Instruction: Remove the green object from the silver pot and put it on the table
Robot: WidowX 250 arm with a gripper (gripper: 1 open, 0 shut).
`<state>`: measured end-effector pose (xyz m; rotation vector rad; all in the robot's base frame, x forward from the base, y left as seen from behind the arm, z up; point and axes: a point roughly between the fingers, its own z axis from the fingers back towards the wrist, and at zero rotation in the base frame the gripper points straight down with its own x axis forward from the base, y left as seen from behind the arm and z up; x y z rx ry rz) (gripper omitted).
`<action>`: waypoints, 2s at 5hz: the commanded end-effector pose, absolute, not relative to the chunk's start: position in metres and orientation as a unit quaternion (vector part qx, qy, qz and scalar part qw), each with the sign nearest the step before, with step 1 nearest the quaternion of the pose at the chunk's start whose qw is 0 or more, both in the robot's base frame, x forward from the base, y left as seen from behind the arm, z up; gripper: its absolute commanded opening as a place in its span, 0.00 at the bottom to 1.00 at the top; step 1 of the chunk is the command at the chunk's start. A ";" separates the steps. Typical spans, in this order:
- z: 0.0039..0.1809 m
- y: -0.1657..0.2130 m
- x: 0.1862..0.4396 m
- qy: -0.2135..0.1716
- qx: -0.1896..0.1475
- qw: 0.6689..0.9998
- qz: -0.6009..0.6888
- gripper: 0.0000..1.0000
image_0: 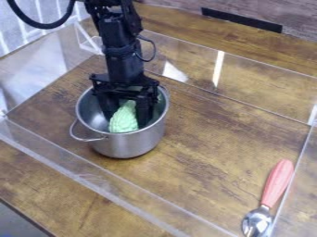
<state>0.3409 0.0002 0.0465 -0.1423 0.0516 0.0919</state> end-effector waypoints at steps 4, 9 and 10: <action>0.097 -0.018 0.341 -0.031 -0.052 0.998 0.018 0.00; 0.090 -0.015 0.338 -0.014 -0.048 0.999 0.009 0.00; 0.075 -0.018 0.339 -0.010 -0.046 0.999 0.014 0.00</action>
